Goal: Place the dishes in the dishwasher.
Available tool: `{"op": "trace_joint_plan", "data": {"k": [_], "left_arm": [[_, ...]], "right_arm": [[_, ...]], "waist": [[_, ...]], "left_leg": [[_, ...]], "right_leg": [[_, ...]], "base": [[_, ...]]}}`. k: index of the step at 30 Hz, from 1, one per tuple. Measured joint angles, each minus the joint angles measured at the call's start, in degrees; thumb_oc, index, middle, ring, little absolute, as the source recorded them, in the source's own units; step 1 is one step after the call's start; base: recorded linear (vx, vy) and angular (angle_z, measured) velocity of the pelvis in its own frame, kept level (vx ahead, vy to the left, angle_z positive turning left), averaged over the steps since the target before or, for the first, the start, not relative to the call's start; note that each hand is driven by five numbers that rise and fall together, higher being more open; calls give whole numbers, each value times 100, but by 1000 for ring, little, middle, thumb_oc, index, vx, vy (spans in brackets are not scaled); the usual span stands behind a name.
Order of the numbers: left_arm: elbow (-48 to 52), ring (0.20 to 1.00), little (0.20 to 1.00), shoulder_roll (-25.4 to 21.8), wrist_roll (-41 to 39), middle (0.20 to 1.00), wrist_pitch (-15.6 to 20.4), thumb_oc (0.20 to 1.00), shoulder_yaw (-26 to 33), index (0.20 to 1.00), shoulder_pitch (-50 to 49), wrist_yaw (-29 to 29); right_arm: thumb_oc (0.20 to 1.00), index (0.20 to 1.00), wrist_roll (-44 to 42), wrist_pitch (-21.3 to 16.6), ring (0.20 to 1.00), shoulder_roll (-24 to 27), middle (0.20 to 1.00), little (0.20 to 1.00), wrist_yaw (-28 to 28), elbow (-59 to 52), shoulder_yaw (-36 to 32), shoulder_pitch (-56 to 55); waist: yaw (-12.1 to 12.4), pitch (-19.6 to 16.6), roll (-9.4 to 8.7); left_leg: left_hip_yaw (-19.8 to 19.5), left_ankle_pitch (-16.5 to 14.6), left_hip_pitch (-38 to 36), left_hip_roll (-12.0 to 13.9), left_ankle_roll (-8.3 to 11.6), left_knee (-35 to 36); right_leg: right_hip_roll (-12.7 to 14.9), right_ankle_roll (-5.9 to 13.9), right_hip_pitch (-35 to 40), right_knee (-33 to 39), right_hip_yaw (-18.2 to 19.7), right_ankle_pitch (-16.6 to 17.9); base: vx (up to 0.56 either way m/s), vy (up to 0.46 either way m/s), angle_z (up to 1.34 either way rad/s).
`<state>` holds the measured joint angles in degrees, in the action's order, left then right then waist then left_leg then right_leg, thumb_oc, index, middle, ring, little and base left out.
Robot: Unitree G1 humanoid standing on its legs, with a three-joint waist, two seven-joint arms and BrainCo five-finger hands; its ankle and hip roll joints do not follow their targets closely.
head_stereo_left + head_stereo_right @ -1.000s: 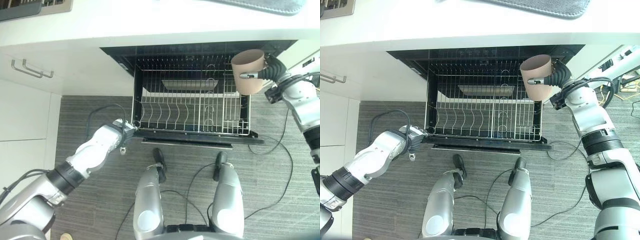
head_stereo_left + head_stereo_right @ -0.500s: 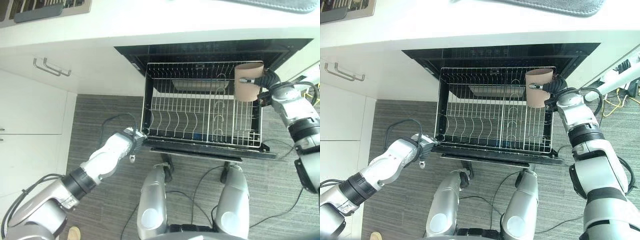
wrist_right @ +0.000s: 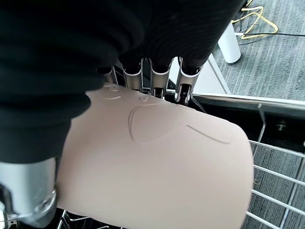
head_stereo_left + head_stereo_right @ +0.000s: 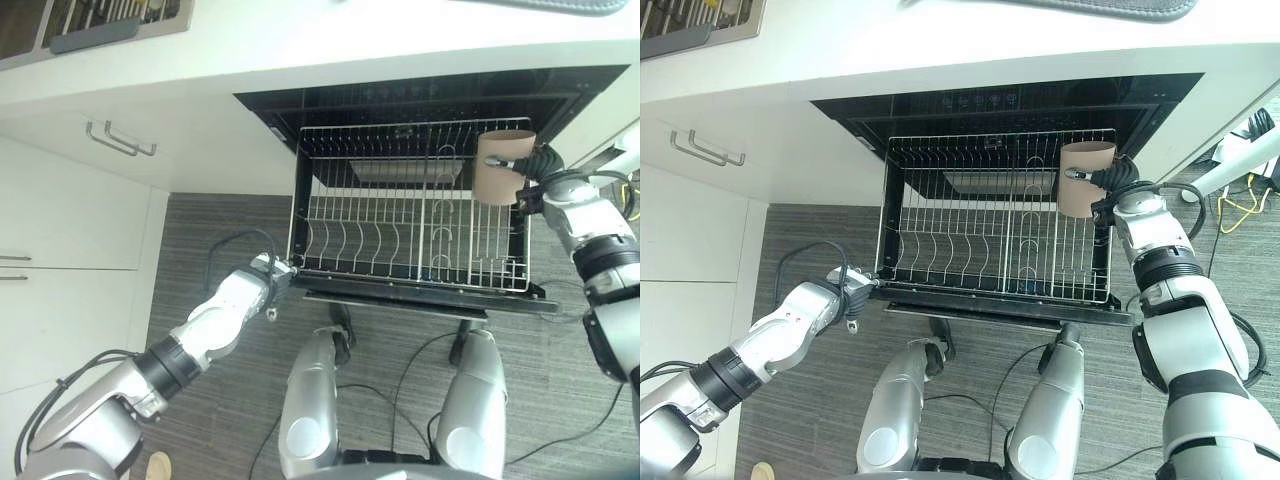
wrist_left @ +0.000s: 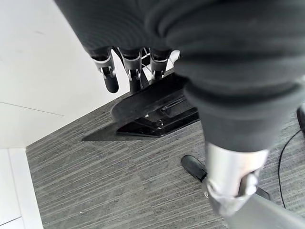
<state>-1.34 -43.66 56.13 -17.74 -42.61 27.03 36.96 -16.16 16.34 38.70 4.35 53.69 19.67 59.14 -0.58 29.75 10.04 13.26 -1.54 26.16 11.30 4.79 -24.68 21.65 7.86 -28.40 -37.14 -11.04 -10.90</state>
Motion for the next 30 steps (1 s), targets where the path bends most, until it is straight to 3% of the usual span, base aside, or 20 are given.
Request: {"op": "trace_joint_plan", "data": {"k": [1, 2, 3, 12, 16, 22, 26, 30], "left_arm": [[2, 1000, 1000, 0, -2, 1000, -15, 1000, -1, 1000, 0, -11], [4, 1000, 1000, -1, -105, 1000, -59, 1000, 5, 1000, 0, -28], [7, 1000, 1000, -1, -124, 1000, -81, 1000, 2, 1000, 0, -40], [129, 1000, 1000, -49, -1469, 1000, -356, 1000, 541, 1000, -314, -965], [474, 1000, 1000, -335, -1745, 1000, -364, 1000, 787, 1000, -386, -739], [539, 1000, 1000, -542, -1884, 1000, -467, 1000, 909, 1000, -172, -291], [555, 1000, 1000, -556, -2135, 1000, -588, 1000, 1162, 1000, -282, -436], [719, 1000, 1000, -540, -2843, 1000, -631, 1000, 1895, 1000, -825, -1179]], "right_arm": [[332, 332, 1, 0, 332, -17, 332, 332, 29, 8, 1, 0], [533, 533, 1, 0, 533, -29, 533, 533, 56, 20, 0, 0], [1000, 1000, 4, 3, 1000, -46, 1000, 1000, 110, 26, 0, 1], [1000, 1000, 23, 143, 1000, -15, 1000, 1000, 639, -248, -35, -32], [1000, 1000, 23, 369, 1000, 140, 1000, 1000, 592, -582, -249, -375], [1000, 1000, -88, 858, 1000, 349, 1000, 1000, 344, -781, -269, -635], [1000, 1000, -89, 1101, 1000, 374, 1000, 1000, 363, -1750, -542, -1121], [1000, 1000, -385, 1261, 1000, 392, 1000, 1000, 595, -3637, -1243, -2178]], "waist": [[2, 0, 0], [5, 0, 1], [8, 0, 1], [89, -4, -5], [95, 2, -57], [25, 72, -292], [-65, 118, -372], [-89, 127, -386]], "left_leg": [[-1, 0, 2, 7, 0, -12], [-1, 0, 3, 14, 0, -18], [-1, 0, 3, 16, 0, -21], [-26, 0, 207, 63, 0, -166], [-63, 0, 271, 88, 0, -191], [-156, 19, 385, 174, 20, -304], [-131, -1, 420, 176, -3, -345], [-88, -17, 422, 178, -7, -350]], "right_leg": [[-3, 0, -3, -9, 4, -4], [-7, 0, -5, -16, 8, -4], [-8, -1, -6, -21, 9, -4], [-23, -10, -204, -155, 57, -9], [-32, -21, -241, -201, 52, -16], [-115, -60, -315, -287, 19, -36], [-124, -63, -354, -266, 67, -34], [-136, -48, -384, -275, 92, -27]], "base": [[0, 0, 0], [0, 0, 0], [0, 0, 0], [0, 0, 0], [10, -43, 1], [14, -28, 1], [19, 16, -3], [48, 16, -4]]}}
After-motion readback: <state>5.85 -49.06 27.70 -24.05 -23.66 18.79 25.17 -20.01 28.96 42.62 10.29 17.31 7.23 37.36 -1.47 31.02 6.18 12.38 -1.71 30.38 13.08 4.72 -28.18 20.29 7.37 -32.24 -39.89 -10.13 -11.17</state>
